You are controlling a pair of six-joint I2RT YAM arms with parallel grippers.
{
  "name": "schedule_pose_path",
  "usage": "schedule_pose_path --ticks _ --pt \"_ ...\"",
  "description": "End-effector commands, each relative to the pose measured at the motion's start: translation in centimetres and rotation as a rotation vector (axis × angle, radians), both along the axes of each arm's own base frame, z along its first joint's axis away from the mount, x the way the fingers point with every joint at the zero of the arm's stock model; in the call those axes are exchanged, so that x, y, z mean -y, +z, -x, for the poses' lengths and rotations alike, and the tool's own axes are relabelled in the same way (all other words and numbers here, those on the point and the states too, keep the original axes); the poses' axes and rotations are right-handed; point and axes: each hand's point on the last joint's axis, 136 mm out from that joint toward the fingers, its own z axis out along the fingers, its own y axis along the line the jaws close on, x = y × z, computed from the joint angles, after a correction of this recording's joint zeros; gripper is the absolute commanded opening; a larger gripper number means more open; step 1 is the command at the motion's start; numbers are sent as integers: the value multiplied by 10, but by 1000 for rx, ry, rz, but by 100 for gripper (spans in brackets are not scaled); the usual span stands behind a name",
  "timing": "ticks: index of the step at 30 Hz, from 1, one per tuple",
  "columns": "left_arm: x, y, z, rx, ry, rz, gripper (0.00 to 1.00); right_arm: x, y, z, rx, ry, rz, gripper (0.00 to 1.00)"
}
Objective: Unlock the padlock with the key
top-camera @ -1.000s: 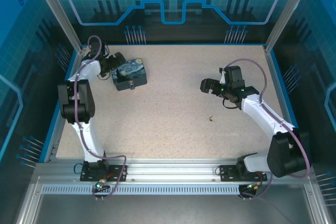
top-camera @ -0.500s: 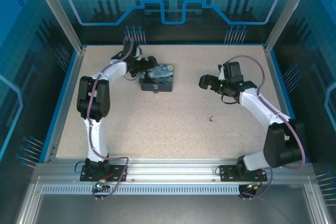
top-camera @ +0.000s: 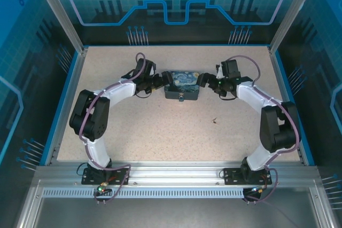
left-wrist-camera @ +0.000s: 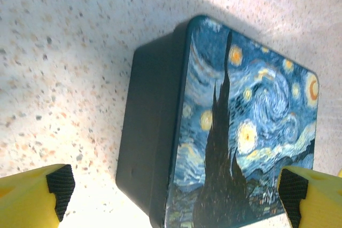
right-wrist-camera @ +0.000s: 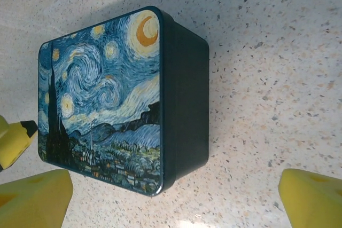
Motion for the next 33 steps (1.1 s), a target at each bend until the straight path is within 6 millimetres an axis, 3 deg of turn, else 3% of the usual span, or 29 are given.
schedule_pose_path --ticks 1,10,19,33 --pt "-3 26 -21 70 36 16 99 -9 7 -15 -2 -10 -64 100" --pt "24 27 -37 58 23 133 99 -40 -8 -32 -59 -1 -169 97" --pt "42 12 -22 20 2 152 99 -55 -9 -33 -63 23 -196 95" --pt "59 15 3 24 -27 173 99 -78 -1 -18 -65 104 -205 95"
